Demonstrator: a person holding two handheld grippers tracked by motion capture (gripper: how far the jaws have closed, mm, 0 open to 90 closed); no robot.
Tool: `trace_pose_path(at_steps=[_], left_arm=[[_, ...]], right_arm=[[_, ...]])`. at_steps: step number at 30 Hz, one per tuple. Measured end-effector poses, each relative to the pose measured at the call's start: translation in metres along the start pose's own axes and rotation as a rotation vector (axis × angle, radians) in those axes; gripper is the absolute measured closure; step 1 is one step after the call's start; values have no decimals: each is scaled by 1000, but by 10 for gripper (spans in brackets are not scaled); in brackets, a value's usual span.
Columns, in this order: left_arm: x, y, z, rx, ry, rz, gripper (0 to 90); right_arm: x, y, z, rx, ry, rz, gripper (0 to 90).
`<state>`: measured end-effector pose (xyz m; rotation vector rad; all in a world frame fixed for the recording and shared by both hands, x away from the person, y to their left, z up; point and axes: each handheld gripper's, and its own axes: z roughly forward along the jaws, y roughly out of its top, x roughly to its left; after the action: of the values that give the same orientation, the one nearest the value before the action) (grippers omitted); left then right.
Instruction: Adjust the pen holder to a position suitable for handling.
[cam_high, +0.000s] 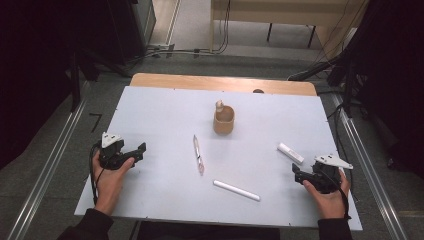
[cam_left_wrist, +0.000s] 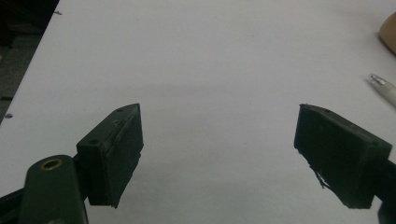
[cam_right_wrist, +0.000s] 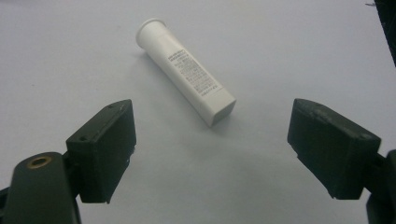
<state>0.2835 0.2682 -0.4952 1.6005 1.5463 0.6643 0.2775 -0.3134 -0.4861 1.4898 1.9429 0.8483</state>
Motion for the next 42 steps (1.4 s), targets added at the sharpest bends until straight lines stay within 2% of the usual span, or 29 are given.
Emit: trace_pose_path(at_steps=[6,12,17,19,23,25,26,30,32,34,35,37,39,40,42], left_arm=[[-7,3,7,14,-25,-5,169],[-17,14,22,7,-66,-39,174],[-27,23,31,1,-89,-29,178],[-36,30,38,-6,-103,-19,178],[-44,37,45,8,-118,-14,179],[-54,44,53,4,-127,-11,177],[-54,44,53,4,-127,-11,177],[-75,57,67,2,-155,2,176],[-78,59,70,2,-166,8,176],[-91,65,78,-5,-195,22,183],[-91,65,78,-5,-195,22,192],[-102,71,86,-11,-234,35,224],[-106,73,88,-11,-239,38,227],[-113,78,94,2,-267,43,233],[-116,81,97,5,-275,44,233]], right_arm=[[1,0,2,11,-5,5,141],[1,1,0,4,-8,7,142],[1,1,0,1,-12,6,142],[1,1,0,1,-10,7,142],[1,1,0,-1,-8,6,142],[1,1,0,-2,-13,3,142],[1,1,0,-2,-13,3,142],[1,1,1,-6,-6,4,142],[2,1,0,-6,-4,6,142],[2,1,0,-6,-5,5,143],[1,1,1,-7,-4,4,144],[1,1,1,-7,-3,6,144],[1,1,0,-9,-1,4,144],[1,1,0,-8,-2,5,144],[2,2,0,-10,-8,4,145]])
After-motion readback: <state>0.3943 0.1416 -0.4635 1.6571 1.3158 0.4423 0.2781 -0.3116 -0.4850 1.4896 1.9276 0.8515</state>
